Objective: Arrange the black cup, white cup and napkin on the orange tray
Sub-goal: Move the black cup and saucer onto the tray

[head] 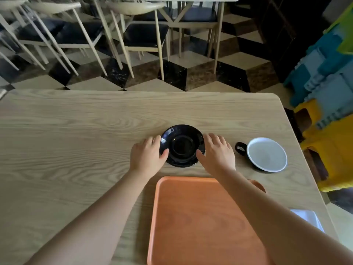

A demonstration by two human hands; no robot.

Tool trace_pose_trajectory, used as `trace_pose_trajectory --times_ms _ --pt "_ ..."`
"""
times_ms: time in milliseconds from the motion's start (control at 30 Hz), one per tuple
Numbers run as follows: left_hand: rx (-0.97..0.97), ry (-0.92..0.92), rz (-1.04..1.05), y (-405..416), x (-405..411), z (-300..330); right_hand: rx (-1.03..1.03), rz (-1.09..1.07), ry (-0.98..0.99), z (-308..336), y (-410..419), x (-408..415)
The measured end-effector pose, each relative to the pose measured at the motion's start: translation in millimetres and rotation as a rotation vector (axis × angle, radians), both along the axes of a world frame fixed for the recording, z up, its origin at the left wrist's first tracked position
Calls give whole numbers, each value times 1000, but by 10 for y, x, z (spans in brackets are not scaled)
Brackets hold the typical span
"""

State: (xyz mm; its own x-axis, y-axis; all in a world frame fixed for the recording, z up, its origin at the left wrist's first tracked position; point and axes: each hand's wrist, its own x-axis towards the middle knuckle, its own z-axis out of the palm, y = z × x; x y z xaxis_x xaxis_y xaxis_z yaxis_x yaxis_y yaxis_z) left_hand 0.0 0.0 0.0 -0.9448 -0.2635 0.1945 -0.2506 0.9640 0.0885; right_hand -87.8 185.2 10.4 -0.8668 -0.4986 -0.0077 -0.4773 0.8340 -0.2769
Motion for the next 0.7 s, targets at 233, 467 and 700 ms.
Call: trace_pose_trajectory --times_ms 233,467,700 --pt "57 -62 104 -46 -143 -244 73 -18 -94 -239 -70 -145" --pt "664 -55 277 9 -202 -290 -132 -171 -321 -249 -164 -173" --pt "1090 -31 386 16 -54 -186 -429 -348 -436 -128 -56 -79"
